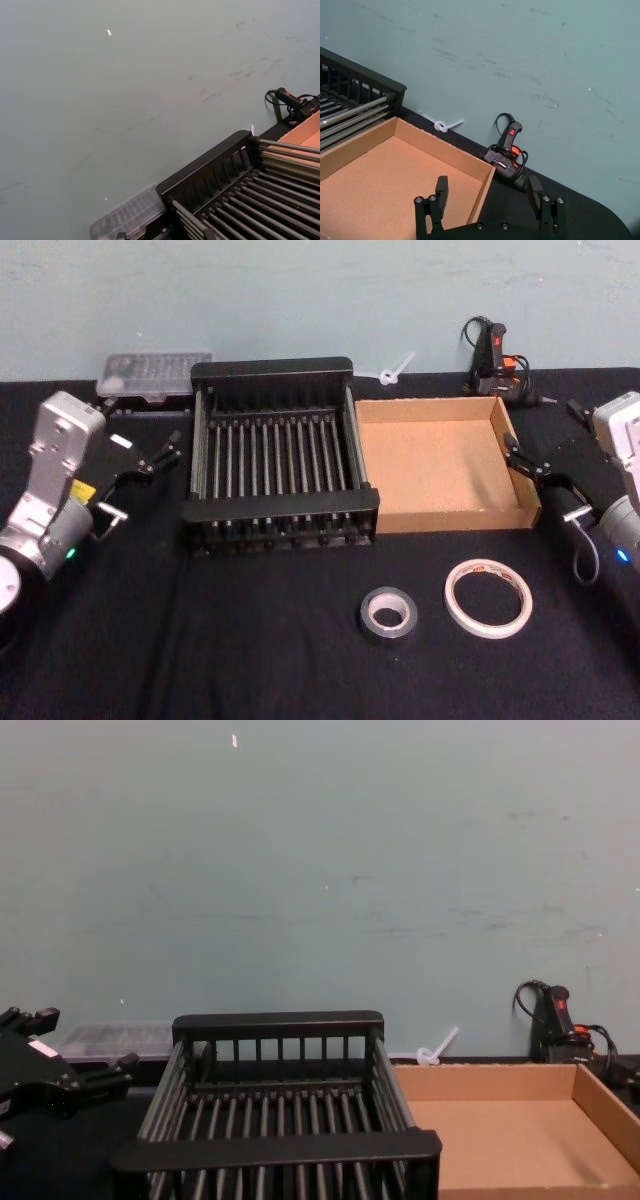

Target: Pick up the white tape and place it into the black box , Pick up the silver tape and place it into the brown box.

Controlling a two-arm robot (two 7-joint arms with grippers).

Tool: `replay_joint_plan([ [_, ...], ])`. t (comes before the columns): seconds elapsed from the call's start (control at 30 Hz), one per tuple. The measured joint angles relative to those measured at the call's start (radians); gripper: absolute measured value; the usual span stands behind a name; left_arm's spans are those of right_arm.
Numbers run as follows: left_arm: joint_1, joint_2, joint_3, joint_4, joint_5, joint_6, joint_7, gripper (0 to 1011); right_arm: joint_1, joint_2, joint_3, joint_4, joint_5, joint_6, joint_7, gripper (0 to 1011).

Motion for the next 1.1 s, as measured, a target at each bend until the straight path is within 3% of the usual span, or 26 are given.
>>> replay_joint_plan([
  [1.1, 0.000, 0.000, 0.000, 0.000, 0.000, 0.000, 0.000, 1001, 0.001, -0.001, 0.003, -0.001, 0.000, 0.000, 0.004, 1003],
])
